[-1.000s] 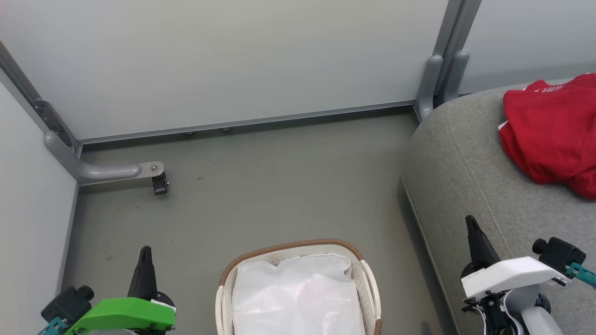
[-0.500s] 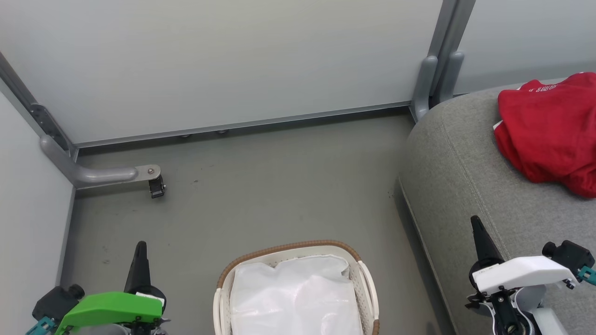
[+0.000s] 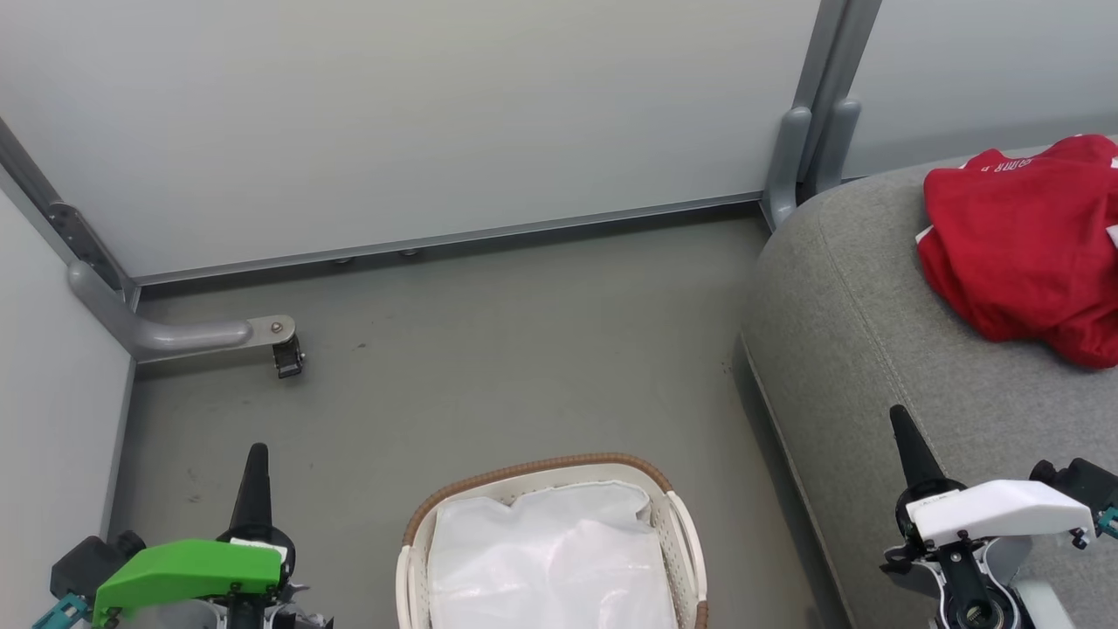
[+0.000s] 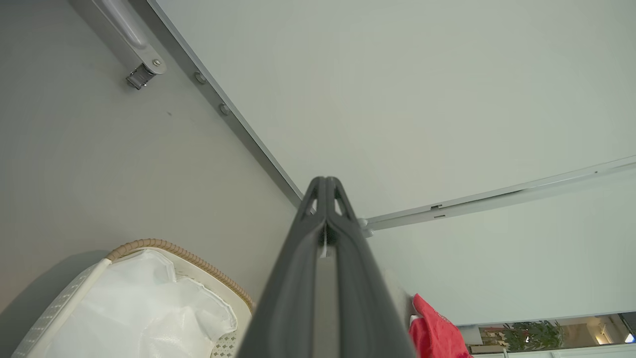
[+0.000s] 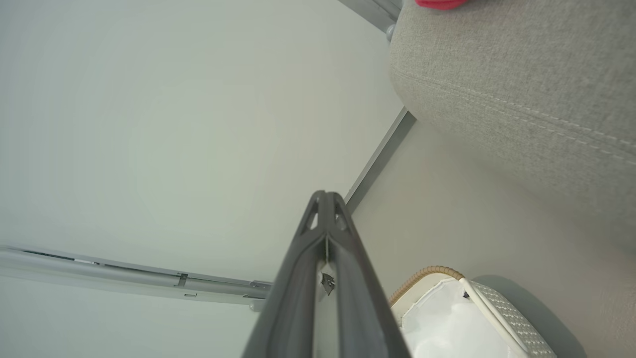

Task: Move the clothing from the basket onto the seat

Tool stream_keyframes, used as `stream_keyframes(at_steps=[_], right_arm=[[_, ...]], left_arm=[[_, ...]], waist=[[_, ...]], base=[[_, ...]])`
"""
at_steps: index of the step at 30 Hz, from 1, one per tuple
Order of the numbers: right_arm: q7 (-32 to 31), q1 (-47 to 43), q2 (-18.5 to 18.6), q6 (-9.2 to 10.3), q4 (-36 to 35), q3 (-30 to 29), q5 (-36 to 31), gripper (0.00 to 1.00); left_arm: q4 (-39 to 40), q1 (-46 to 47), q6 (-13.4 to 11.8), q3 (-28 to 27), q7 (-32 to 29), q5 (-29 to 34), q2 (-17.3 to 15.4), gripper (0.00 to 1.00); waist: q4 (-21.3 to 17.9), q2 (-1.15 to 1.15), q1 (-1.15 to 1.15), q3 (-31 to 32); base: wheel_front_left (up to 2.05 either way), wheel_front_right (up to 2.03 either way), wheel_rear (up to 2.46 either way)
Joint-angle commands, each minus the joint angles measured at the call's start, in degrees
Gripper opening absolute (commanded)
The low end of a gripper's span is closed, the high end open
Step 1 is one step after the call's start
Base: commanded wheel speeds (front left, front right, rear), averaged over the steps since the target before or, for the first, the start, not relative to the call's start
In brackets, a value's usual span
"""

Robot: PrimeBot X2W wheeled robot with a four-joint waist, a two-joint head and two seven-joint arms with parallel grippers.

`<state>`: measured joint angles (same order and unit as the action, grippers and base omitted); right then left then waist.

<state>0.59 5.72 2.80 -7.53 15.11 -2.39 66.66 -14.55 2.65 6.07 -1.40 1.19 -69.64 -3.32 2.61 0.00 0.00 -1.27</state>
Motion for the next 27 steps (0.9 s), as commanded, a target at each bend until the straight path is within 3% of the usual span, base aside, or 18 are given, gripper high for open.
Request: stream_keyframes(at_steps=[1,27], right_arm=[[-0.43,0.76,0.4,0.04,-0.71,-0.36,1.49,0.0],[-3.91,0.72,0.44,0.04,-0.98,-2.29,14.38,0.0]], left_arm=[[0.65,1.49,0.39,-0.35,-0.3,-1.56,-0.56,0.0],[0.64,2.83,1.06,-2.47,-3.88,-13.05,-0.48,0.0]], waist=[[-0.07,0.0,0.0,0.03],[-1.25,0.0,0.0,0.53]], base=[[0.0,0.0,0.0],[0.0,0.0,0.0]])
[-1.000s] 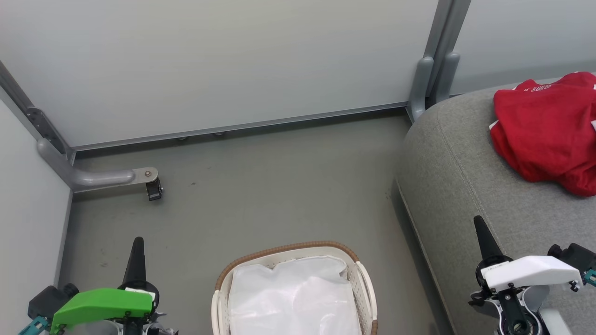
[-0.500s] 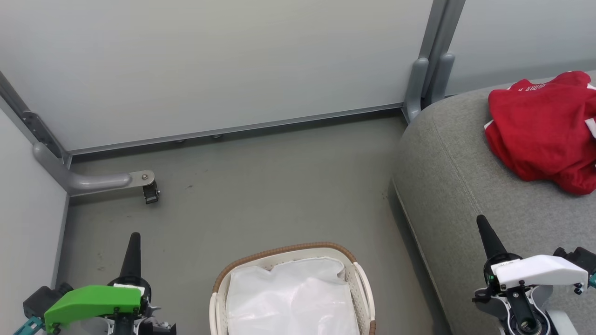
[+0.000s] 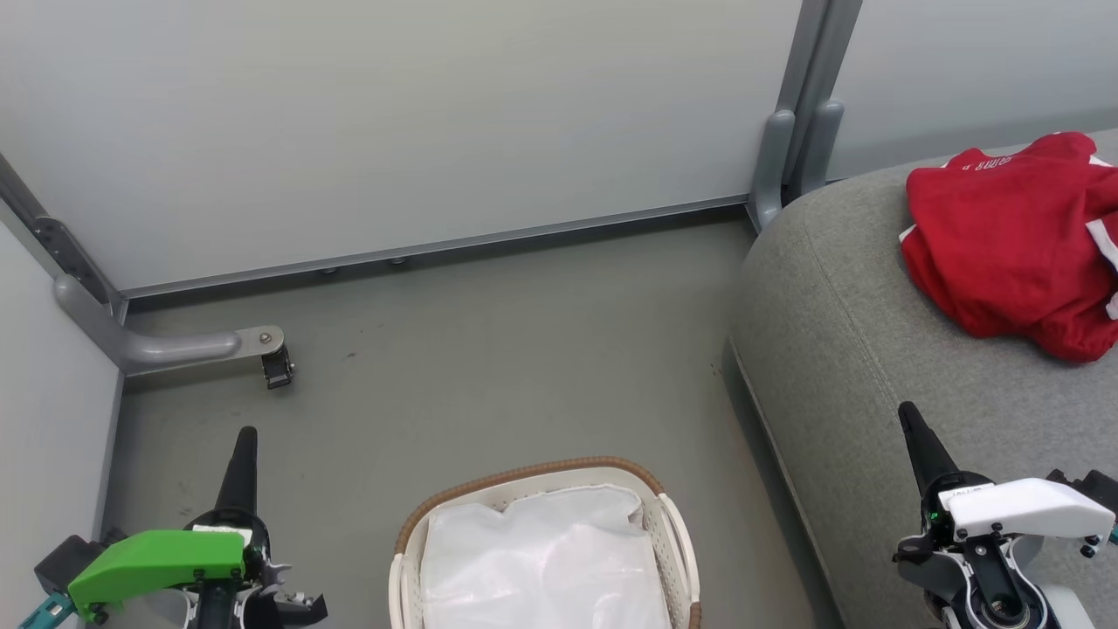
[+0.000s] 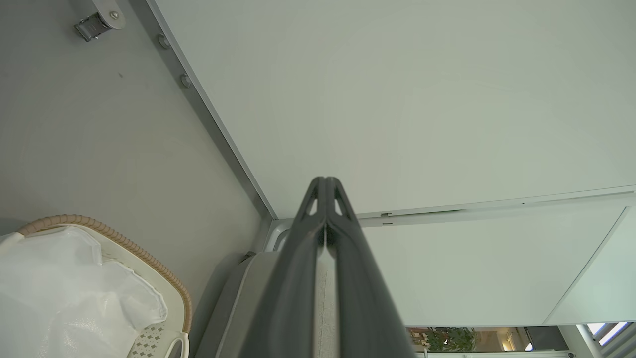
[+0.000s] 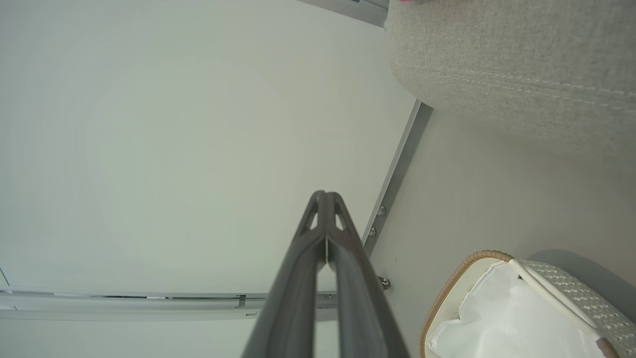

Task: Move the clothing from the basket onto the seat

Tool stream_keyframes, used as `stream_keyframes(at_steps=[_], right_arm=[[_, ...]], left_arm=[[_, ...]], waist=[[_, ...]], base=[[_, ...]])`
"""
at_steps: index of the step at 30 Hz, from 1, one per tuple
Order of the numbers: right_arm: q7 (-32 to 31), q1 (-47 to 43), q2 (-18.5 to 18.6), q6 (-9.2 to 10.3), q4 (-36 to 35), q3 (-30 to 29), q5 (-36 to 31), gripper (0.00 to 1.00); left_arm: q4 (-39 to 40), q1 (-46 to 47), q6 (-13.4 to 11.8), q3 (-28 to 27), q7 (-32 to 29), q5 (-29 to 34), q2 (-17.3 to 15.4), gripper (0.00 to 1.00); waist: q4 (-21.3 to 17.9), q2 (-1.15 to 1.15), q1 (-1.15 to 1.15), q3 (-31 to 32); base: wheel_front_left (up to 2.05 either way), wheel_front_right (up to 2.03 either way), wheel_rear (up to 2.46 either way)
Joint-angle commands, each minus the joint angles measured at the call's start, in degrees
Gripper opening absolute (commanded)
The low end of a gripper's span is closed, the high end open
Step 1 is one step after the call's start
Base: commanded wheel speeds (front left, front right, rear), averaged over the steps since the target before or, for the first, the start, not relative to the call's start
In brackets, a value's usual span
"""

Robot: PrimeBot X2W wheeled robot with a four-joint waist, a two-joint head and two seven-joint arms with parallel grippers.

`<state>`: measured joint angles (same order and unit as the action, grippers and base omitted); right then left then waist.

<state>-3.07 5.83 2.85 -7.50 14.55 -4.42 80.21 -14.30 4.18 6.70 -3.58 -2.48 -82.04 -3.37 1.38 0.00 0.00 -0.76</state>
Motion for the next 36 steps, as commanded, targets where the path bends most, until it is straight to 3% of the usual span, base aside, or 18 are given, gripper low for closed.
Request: stream_keyframes(at_steps=[1,29,36], right_arm=[[-0.4,0.61,0.38,0.01,-0.43,-0.33,1.22,0.0],[-3.48,0.54,0.38,0.02,-0.68,-2.01,12.37,0.0],[-3.5,0.53,0.35,0.02,-0.66,-2.06,12.46,0.0]], left_arm=[[0.39,1.36,0.38,-0.37,-0.37,-1.05,-0.43,0.0],[0.33,2.36,0.97,-2.29,-3.5,-11.05,-0.25,0.0],[0.32,2.28,0.93,-2.4,-3.62,-11.01,-0.18,0.0]], waist=[[-0.06,0.0,0.0,0.03],[-1.34,0.0,0.0,0.56],[-1.38,0.0,0.0,0.58]], base=[[0.0,0.0,0.0],[0.0,0.0,0.0],[0.0,0.0,0.0]])
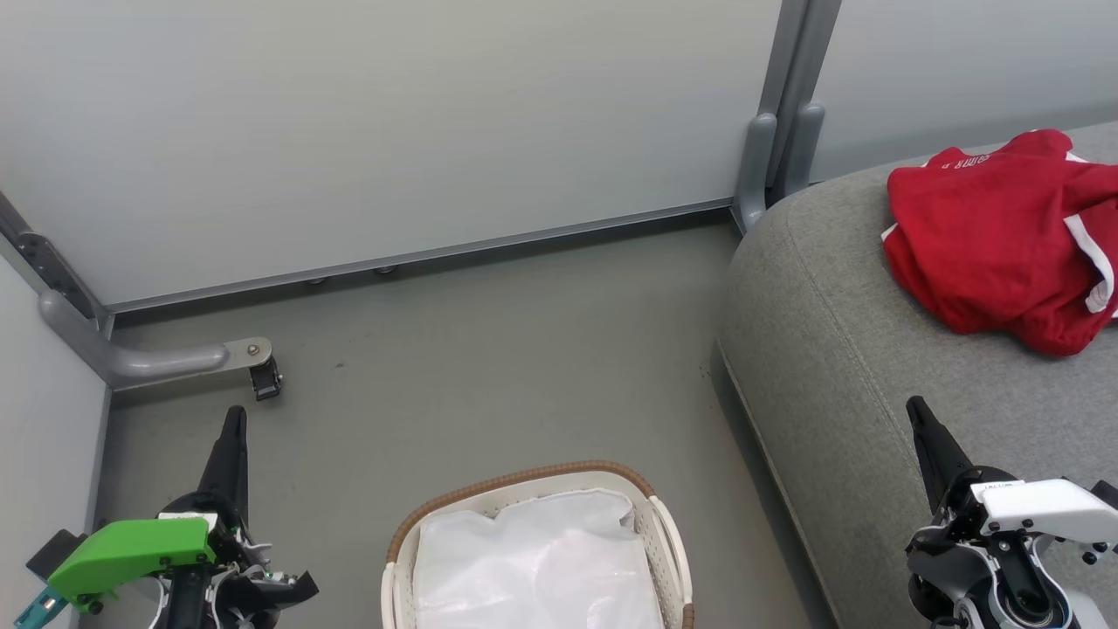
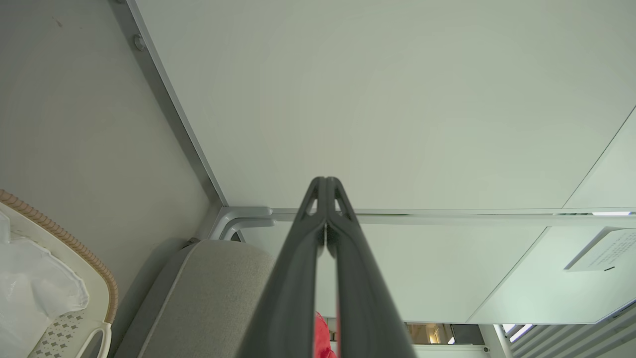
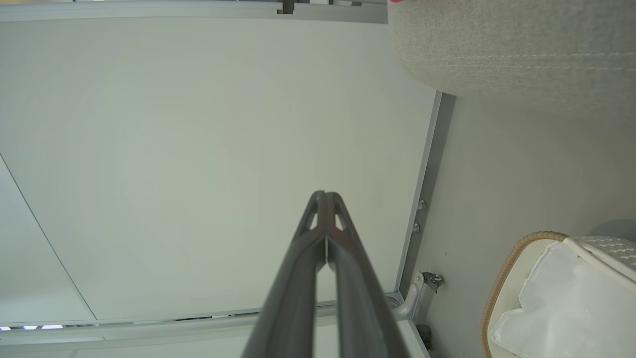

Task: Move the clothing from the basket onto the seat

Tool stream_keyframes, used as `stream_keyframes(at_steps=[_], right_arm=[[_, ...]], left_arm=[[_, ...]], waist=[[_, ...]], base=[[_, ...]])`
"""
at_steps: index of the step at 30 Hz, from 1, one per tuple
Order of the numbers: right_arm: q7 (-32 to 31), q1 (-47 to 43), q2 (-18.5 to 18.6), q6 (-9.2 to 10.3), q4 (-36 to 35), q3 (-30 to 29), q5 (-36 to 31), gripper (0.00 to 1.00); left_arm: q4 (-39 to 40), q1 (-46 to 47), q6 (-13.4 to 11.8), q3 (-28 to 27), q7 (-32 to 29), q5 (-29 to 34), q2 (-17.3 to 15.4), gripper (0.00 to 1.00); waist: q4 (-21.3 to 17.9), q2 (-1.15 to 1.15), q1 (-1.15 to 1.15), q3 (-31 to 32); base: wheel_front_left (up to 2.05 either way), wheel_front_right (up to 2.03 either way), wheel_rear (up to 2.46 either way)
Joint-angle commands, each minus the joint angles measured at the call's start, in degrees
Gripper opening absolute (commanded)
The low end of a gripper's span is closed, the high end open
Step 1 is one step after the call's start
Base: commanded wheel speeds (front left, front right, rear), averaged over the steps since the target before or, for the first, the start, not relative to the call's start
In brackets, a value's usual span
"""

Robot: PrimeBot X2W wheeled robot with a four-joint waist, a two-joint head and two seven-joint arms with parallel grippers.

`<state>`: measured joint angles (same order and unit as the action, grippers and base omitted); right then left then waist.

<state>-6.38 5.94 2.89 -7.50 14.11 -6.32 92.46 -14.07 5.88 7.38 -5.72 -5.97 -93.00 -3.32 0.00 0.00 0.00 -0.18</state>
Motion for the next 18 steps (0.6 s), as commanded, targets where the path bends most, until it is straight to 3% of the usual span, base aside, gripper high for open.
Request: stream_keyframes(at_steps=[1,18], right_arm=[[-0.19,0.41,0.3,0.01,-0.22,-0.16,0.21,0.0],[-0.16,0.42,0.24,0.01,-0.21,-0.23,0.12,0.0]], left_arm=[[0.09,0.59,0.25,-0.27,-0.14,-0.04,-0.21,0.0],[0.08,0.61,0.25,-0.43,-0.33,0.2,-0.06,0.0]], waist=[[0.0,0.0,0.0,0.0],[0.0,0.0,0.0,0.0]], base=[[0.0,0.0,0.0],[0.0,0.0,0.0]])
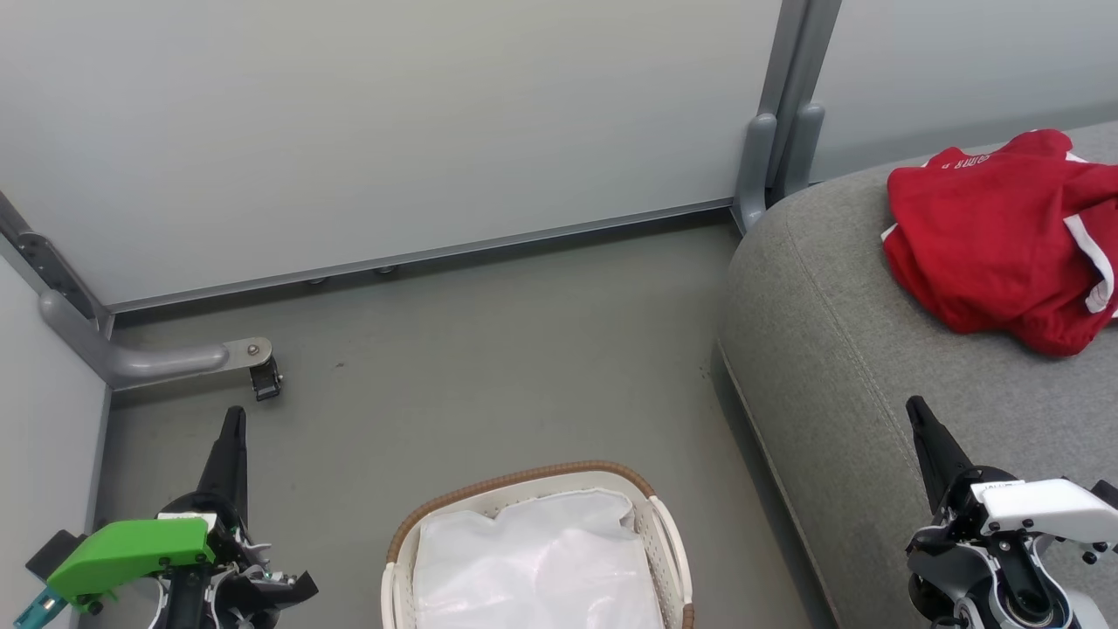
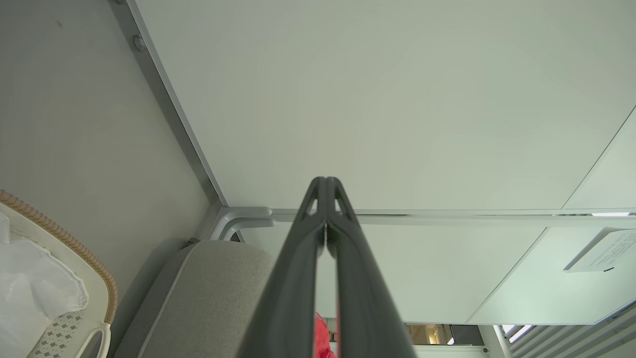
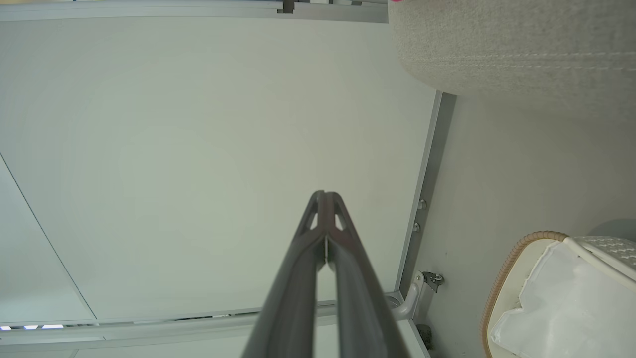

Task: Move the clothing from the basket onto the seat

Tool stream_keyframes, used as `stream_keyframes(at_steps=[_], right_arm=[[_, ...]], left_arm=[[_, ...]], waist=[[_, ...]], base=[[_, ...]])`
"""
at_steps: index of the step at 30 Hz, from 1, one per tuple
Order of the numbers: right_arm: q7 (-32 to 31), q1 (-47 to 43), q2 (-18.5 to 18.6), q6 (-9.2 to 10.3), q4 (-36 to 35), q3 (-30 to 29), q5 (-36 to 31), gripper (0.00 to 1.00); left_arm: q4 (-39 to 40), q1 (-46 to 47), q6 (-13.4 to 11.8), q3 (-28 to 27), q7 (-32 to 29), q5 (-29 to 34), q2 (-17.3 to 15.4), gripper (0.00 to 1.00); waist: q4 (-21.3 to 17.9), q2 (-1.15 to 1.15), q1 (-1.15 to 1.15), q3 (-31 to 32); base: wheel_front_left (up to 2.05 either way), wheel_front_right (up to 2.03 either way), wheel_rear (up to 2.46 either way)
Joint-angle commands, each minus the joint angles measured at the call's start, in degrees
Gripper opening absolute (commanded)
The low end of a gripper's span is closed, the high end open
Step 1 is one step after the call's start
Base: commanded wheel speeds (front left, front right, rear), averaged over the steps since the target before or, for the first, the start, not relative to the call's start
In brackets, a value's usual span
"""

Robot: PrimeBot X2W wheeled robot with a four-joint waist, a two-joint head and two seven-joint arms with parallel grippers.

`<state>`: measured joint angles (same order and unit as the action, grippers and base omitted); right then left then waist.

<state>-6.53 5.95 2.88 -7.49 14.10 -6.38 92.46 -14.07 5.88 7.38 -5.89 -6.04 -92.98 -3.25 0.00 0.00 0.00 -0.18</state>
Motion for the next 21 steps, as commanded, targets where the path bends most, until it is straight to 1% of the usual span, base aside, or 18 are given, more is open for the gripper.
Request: stream_keyframes(at_steps=[1,21], right_arm=[[-0.01,0.41,0.24,0.0,-0.2,-0.18,0.11,0.0],[-0.07,0.41,0.2,0.0,-0.19,-0.23,0.04,0.0]], left_arm=[[0.08,0.61,0.25,-0.26,-0.26,0.2,-0.13,0.0],[0.07,0.64,0.26,-0.41,-0.34,0.3,0.01,0.0]], waist=[[0.0,0.0,0.0,0.0],[0.0,0.0,0.0,0.0]], base=[[0.0,0.0,0.0],[0.0,0.0,0.0]])
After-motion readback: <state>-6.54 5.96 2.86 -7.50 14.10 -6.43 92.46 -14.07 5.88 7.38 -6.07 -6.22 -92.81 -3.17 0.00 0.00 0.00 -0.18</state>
